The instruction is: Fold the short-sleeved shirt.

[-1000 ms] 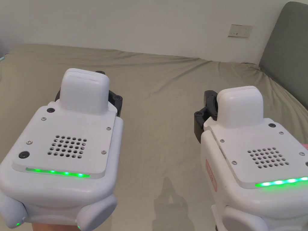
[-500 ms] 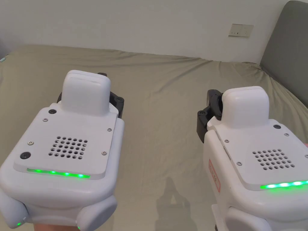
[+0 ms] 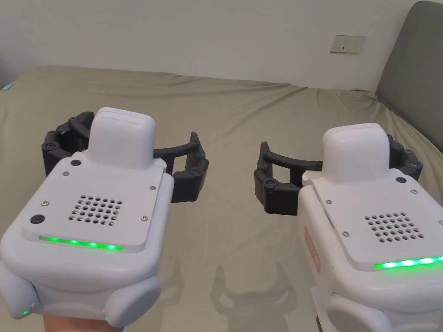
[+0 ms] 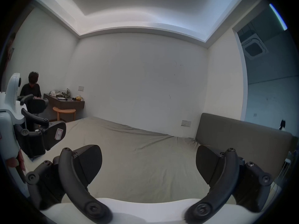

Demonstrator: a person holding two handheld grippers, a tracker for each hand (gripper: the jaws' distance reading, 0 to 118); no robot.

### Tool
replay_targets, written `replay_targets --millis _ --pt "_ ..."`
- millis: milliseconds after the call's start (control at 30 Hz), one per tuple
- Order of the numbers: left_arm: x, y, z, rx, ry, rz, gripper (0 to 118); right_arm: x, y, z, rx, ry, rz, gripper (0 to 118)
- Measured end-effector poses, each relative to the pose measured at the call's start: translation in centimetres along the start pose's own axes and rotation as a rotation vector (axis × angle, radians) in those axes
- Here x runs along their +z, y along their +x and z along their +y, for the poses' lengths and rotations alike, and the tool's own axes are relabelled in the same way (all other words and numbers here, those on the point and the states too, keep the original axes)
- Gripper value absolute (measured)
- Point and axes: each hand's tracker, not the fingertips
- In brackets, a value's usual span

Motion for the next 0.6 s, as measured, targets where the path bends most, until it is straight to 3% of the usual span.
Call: replay_targets --millis 100,233,367,600 --pt "0.1 -0.1 0.1 -0.01 0.009 0.007 118 -0.5 -0.3 0.4 0.02 -0.035 0.011 117" --pt "0.3 -0.3 0.2 -0.003 0.015 0.01 118 -0.3 0.1 1.3 -0.107 -0.077 0.095 117" --pt "0.5 -0.5 0.6 -0.009 0.025 0.017 118 -0.2 -0.1 2.8 -0.156 -0.139 0.018 117" --pt "1.1 -0.8 1.1 0.009 0.067 0.033 118 -0.2 -0.1 4.1 -0.189 -0.166 -0.005 117"
